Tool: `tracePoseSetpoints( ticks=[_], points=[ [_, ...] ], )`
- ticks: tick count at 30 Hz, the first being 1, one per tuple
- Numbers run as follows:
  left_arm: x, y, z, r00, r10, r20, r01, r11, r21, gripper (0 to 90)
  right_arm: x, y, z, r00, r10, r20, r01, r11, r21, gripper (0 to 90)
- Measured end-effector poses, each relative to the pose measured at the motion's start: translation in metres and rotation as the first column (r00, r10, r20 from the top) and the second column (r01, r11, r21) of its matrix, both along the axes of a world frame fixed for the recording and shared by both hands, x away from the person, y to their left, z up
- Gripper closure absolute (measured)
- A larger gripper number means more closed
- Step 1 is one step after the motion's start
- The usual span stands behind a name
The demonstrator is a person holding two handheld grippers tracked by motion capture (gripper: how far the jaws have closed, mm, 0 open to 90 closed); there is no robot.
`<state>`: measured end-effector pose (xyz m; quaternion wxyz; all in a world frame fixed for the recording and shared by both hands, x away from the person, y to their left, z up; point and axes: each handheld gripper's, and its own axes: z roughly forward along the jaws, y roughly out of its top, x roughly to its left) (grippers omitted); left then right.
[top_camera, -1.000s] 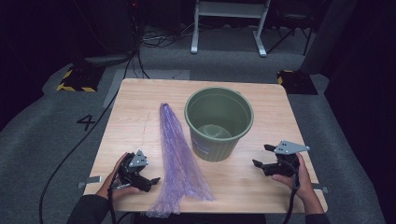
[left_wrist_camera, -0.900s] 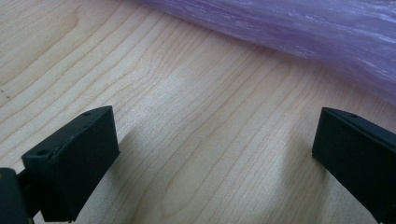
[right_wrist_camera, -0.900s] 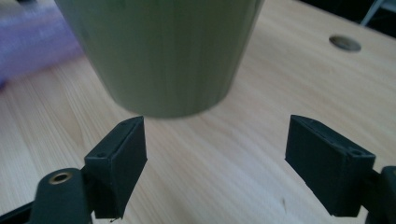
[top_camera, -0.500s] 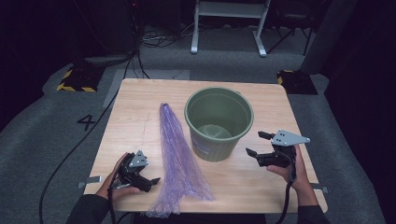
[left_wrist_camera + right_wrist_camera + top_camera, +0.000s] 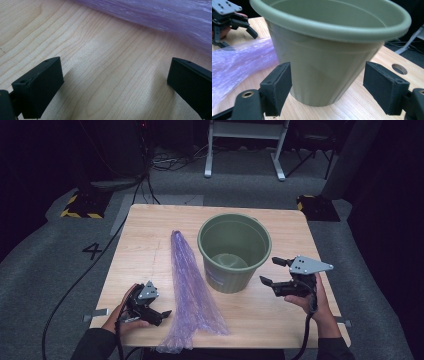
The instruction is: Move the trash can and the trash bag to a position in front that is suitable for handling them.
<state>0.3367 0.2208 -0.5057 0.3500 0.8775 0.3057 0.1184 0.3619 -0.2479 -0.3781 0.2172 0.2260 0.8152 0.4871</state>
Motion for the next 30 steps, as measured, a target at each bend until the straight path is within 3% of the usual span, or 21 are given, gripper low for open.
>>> tracePoseSetpoints(
  ticks=[17, 25, 28, 30],
  points=[
    [-0.001, -0.001, 0.0, 1.0, -0.003, 0.0, 0.003, 1.0, 0.0, 0.3, -0.008, 0.021, 0.03, 0.9975, 0.045, 0.054, -0.044, 0.999, -0.02, 20.8],
    [-0.003, -0.003, 0.0, 0.9998, -0.02, 0.002, 0.02, 0.9998, 0.003, 0.3, -0.007, 0.038, 0.039, 0.9944, 0.082, 0.067, -0.078, 0.995, -0.064, 22.8],
    [-0.003, -0.004, 0.0, 0.9998, -0.021, 0.0, 0.021, 0.9998, 0.0, 0.3, -0.004, 0.045, 0.038, 0.9932, 0.102, 0.056, -0.097, 0.991, -0.097, 26.9],
    [-0.003, -0.004, 0.0, 0.9998, -0.021, 0.0, 0.021, 0.9998, 0.0, 0.3, -0.003, 0.048, 0.037, 0.9921, 0.115, 0.05, -0.108, 0.987, -0.121, 38.6]
  ],
)
